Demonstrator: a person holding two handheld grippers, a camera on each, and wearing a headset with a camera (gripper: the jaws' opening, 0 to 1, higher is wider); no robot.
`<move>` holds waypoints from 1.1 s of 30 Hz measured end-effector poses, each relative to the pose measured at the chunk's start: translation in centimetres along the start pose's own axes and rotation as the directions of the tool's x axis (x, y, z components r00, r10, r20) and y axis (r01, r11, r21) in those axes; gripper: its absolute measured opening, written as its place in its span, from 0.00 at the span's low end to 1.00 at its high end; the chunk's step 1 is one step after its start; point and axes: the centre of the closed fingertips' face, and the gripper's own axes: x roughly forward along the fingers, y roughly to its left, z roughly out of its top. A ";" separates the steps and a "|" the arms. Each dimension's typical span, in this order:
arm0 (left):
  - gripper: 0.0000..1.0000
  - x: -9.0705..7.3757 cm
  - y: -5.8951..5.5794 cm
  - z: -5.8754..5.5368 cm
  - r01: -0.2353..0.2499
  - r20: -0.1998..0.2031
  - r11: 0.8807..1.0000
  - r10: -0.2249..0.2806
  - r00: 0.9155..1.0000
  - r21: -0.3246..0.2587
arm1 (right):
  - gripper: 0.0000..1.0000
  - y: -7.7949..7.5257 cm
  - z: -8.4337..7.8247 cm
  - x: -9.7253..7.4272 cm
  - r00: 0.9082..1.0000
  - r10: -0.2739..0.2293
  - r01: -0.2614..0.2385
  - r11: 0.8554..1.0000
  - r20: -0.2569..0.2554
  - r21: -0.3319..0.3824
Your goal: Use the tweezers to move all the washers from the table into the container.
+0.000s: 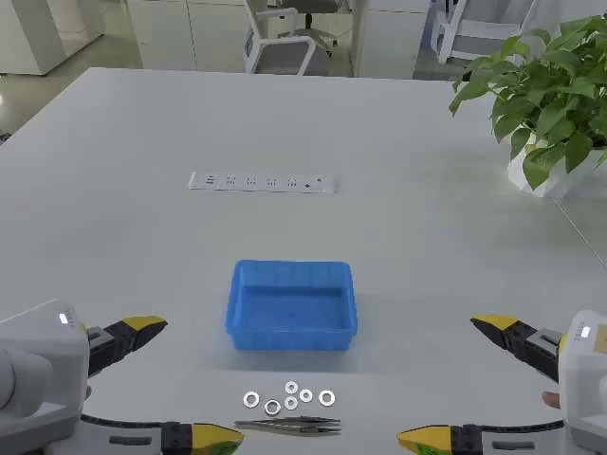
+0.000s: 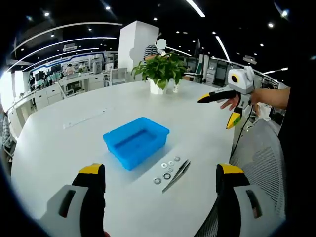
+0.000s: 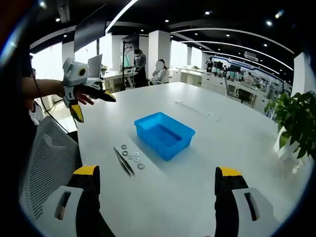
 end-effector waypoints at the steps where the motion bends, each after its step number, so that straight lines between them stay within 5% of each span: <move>1: 0.99 0.0 0.0 0.0 0.000 0.001 1.000 0.000 1.000 -0.001 | 0.98 0.0 0.0 0.0 1.000 0.000 0.000 1.000 0.000 0.000; 33: 0.99 0.0 -0.1 0.1 0.002 0.008 1.000 -0.002 1.000 0.004 | 0.98 -0.1 0.0 -0.1 1.000 -0.005 0.005 1.000 0.004 -0.005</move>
